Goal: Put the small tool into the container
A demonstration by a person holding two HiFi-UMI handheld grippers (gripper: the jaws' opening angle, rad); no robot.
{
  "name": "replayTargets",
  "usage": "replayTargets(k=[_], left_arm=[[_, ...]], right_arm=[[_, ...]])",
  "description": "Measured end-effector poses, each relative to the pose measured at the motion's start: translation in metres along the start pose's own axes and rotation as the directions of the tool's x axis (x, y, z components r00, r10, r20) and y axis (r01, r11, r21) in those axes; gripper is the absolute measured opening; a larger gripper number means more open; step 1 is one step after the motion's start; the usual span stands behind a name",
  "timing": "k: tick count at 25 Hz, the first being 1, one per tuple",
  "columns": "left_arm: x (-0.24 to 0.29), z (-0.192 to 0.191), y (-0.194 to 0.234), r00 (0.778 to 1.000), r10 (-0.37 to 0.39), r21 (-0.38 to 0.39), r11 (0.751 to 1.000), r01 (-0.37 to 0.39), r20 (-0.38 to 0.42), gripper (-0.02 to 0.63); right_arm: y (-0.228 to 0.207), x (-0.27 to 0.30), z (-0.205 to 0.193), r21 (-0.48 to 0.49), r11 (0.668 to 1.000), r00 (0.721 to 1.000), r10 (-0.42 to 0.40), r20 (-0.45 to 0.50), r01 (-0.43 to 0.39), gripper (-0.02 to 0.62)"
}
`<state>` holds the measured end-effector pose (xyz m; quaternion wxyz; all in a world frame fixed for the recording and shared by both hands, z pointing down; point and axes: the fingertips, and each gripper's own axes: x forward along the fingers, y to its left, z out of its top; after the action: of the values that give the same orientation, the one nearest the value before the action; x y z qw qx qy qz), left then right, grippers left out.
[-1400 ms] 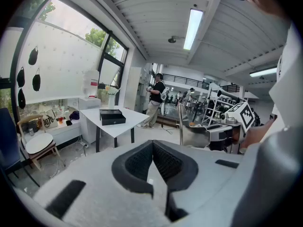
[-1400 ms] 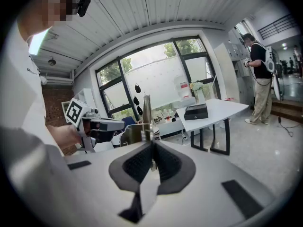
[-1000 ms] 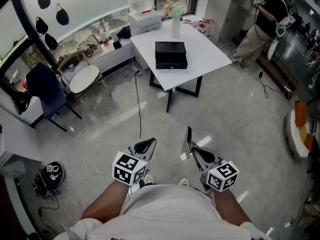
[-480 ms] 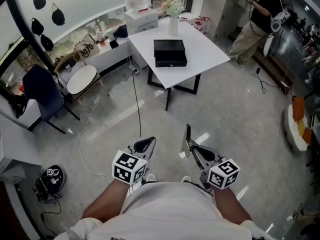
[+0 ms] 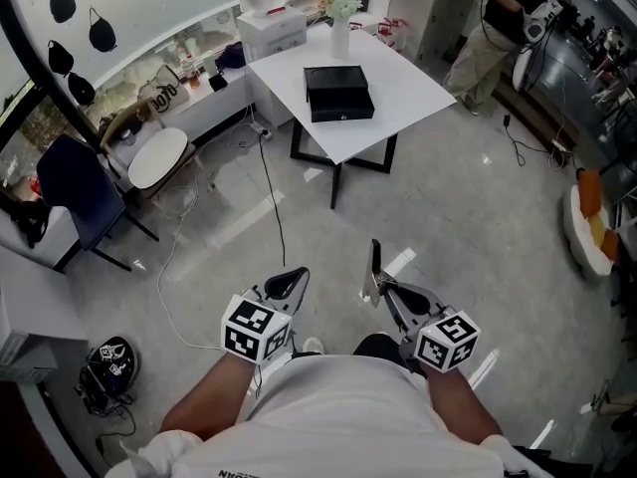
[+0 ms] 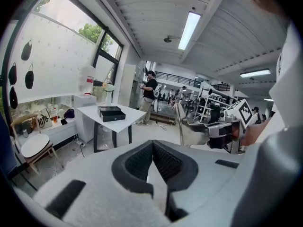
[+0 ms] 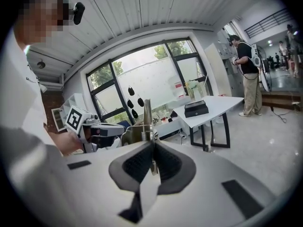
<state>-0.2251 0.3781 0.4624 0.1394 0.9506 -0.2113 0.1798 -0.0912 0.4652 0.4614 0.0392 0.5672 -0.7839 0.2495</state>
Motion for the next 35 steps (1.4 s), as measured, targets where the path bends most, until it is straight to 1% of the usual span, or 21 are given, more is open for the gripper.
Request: replayTargets(k=[5,9,13,17,21,25,29,35], left_arm=[[0.002,-0.005,0.007,1.000,-0.008,-0.029,1.000,0.008,-0.008,0.009],[0.019,-0.004,0.011,1.000,-0.008,-0.035,0.999,0.007,-0.013,0.009],[0.039,-0.001,0.022,1.000,0.010,-0.054,0.998,-0.011,-0.025,0.009],[0.067,0.018,0.035,0.999,0.037,-0.058,0.998,-0.038,-0.027,0.009],[0.102,0.056,0.056,0.997,0.076,-0.050,0.996,-0.075,0.002,0.009],[0.134,0.088,0.064,0.995,0.095,-0.037,0.995,-0.094,0.029,0.009],[0.156,0.099,0.070,0.992,0.123,-0.045,0.992,-0.122,0.017,0.009],[0.185,0.100,0.076,0.986,0.164,-0.077,0.984,-0.163,0.006,0.009]], right_arm=[[-0.002,0.004,0.000,0.014,1.000,1.000,-0.021,-0.015,0.022,0.014],[-0.021,0.011,0.006,0.032,0.999,0.999,-0.033,-0.007,0.033,0.014],[-0.048,0.025,0.014,0.049,0.998,1.000,-0.028,-0.008,0.029,0.014],[-0.079,0.047,0.041,0.043,0.999,1.000,-0.001,-0.003,0.001,0.014],[-0.109,0.070,0.080,0.021,0.999,0.999,0.045,0.011,-0.046,0.014],[-0.138,0.089,0.106,-0.004,0.996,0.996,0.091,0.006,-0.091,0.012],[-0.161,0.103,0.124,-0.012,0.991,0.991,0.130,-0.004,-0.130,0.012],[-0.198,0.115,0.129,-0.010,0.986,0.986,0.165,-0.027,-0.165,0.012]])
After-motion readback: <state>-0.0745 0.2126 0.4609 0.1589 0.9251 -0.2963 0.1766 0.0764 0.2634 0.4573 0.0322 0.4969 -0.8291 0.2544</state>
